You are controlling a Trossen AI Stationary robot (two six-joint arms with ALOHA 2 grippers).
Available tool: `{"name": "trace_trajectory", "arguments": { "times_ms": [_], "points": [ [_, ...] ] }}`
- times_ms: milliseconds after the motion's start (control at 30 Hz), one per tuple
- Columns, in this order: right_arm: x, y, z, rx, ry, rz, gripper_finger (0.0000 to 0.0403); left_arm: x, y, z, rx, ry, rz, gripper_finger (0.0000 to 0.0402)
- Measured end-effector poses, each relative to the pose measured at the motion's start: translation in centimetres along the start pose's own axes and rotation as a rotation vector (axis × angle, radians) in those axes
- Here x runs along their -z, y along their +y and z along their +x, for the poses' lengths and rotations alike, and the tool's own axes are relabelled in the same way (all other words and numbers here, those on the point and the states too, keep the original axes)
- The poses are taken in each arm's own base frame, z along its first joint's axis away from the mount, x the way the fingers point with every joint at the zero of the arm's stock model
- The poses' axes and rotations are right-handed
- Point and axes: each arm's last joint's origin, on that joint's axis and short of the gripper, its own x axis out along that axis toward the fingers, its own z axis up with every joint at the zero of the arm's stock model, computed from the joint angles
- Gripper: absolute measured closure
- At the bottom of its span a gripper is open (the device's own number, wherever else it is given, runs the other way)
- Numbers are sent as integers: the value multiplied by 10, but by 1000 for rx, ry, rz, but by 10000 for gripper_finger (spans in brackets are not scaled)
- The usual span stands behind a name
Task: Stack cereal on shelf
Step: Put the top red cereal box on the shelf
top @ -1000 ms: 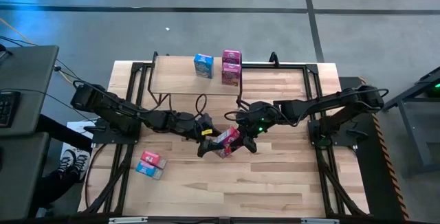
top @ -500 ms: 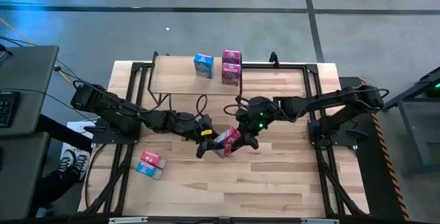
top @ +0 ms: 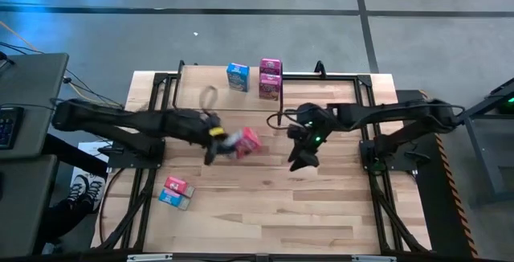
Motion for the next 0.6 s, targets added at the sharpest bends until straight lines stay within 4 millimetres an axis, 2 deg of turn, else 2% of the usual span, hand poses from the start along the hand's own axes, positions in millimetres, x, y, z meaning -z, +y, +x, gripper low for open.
{"name": "trace_trajectory", "arguments": {
  "times_ms": [167,300,433,500,600],
  "points": [
    [9,16,-31,158,-130,-56,141,-18,5,-64,-281,-300,79,238],
    [14,26,-53,303,-273,-86,141,-25,15,-98,-472,-445,152,238],
    [18,32,-66,375,-364,-77,141,-30,29,-115,-584,-502,184,238],
    [18,33,-70,400,-392,-79,141,-28,40,-115,-602,-527,196,238],
    [18,32,-70,427,-406,-73,141,-18,60,-105,-524,-617,171,238]
  ]
}}
